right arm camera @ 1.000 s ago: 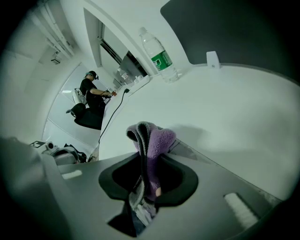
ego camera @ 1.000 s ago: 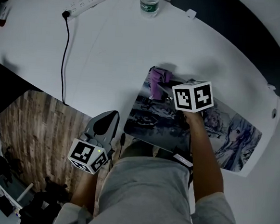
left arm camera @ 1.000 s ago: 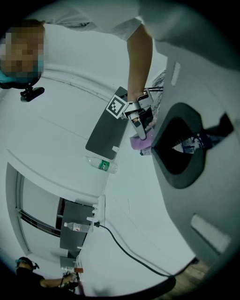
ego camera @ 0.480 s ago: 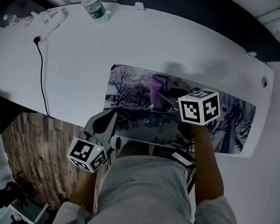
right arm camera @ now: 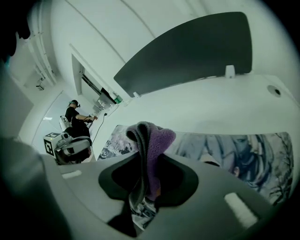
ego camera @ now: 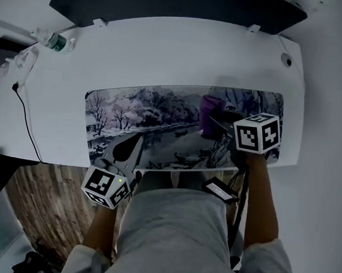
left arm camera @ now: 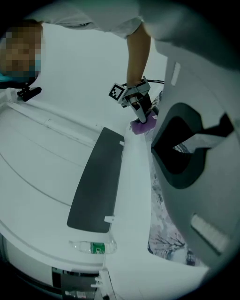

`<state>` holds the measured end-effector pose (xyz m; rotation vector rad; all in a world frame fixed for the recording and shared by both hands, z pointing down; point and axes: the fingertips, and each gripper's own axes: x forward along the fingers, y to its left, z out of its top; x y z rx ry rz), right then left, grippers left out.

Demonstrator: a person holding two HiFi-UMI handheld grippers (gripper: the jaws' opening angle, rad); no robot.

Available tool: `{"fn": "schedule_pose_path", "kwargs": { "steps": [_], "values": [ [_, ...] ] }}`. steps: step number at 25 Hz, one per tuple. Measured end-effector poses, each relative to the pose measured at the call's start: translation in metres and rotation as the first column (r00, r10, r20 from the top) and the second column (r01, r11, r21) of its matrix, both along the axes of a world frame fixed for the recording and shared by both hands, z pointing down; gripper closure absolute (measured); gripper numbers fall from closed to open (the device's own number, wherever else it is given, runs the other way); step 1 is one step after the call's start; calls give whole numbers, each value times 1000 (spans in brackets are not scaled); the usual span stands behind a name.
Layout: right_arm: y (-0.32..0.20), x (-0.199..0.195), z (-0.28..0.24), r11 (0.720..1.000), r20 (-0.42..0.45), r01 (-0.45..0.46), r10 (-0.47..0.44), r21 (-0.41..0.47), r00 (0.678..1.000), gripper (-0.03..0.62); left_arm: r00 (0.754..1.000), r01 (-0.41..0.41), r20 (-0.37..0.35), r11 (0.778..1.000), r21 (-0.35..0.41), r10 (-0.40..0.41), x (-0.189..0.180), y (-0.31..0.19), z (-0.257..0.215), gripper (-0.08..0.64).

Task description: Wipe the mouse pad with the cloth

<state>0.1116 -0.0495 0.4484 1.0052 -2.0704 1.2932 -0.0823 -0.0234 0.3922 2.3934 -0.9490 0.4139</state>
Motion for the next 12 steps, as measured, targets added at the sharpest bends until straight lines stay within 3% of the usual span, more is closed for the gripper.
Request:
{"fn": "schedule_pose_path", "kwargs": {
  "steps": [12],
  "values": [
    [76, 232, 34, 976, -137, -195, 181, -95, 974, 492, 996, -91, -5, 996, -17, 91, 131, 25, 9, 545]
  ]
}}
